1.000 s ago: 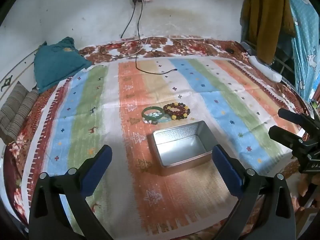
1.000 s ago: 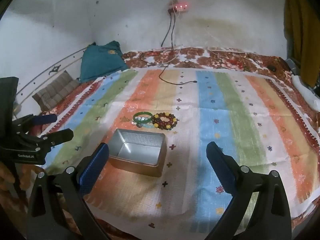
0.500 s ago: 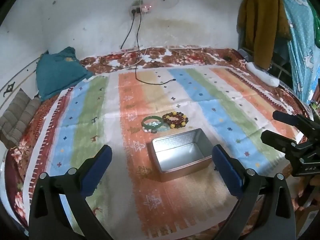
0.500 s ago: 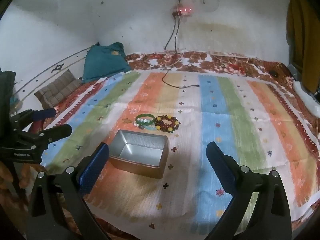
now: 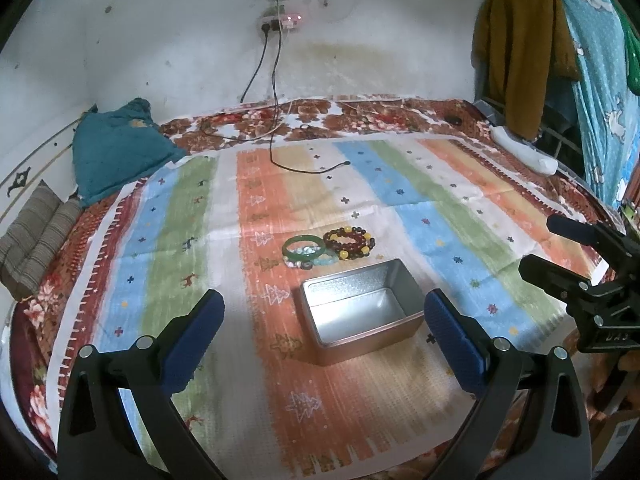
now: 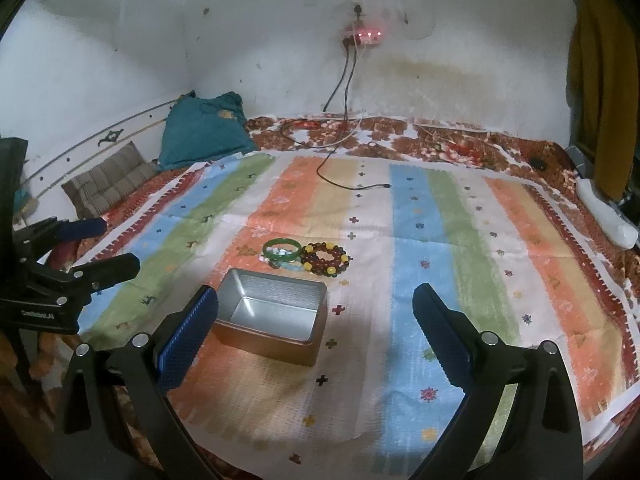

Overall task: Organize jewelry
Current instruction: 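Move both tools toward the bracelets beside the silver tin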

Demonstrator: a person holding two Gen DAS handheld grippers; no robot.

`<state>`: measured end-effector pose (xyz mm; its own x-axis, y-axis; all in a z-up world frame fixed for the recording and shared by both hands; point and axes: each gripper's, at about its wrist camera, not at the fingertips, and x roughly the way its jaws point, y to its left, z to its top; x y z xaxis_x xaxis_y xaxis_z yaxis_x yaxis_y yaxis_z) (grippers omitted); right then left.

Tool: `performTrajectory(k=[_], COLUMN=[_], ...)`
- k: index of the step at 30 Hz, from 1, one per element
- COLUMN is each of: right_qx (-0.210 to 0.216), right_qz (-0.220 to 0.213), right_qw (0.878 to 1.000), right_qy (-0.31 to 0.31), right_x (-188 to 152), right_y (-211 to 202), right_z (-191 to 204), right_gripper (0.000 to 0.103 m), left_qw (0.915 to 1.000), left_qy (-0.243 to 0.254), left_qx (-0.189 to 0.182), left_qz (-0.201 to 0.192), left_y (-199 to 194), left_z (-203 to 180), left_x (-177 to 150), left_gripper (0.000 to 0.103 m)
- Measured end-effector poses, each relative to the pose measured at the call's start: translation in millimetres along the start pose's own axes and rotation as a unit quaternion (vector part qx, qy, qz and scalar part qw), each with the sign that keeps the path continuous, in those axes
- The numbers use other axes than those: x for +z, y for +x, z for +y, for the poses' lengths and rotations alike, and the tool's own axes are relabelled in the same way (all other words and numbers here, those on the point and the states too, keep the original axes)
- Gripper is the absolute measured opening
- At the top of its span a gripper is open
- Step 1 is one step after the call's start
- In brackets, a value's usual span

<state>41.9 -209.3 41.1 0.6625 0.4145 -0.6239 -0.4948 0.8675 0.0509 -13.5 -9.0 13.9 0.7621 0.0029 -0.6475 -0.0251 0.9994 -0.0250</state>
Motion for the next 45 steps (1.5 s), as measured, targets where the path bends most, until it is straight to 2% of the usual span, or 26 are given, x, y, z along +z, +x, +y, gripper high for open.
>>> performTrajectory(k=[13,19,26,34,45], right_qx=[-0.009,-0.013,-0.019,-0.025,-0.01], right_qz=[0.016,0.008,0.03,0.052,0.072], right_qw=[1.0,1.0,0.999,0.998,0.997], right_qy=[-0.002,0.011,0.018,0.022,0.014], right_x=[1,0,5,16,30], right_y=[9,9,24,44,67], right_z=[2,-3,-8,-18,-17], right_gripper=[0.099,0.099,0.099,0.099,0.099], left_qw=[0.9998,0.9997,0.9992,0.9981,0.9958], left_qy=[-0.003,-0.012,-0.024,-0.036,-0.046], left_qx=[0.006,0.013,0.013,0.036,0.043], left_qz=[0.018,0.018,0.031,0.034,0.067], left_y=[8,9,20,31,62], left_z=[3,6,11,19,34], left_x=[-1,-1,6,17,36], left_gripper=[0.097,0.097,0.097,0.097,0.097])
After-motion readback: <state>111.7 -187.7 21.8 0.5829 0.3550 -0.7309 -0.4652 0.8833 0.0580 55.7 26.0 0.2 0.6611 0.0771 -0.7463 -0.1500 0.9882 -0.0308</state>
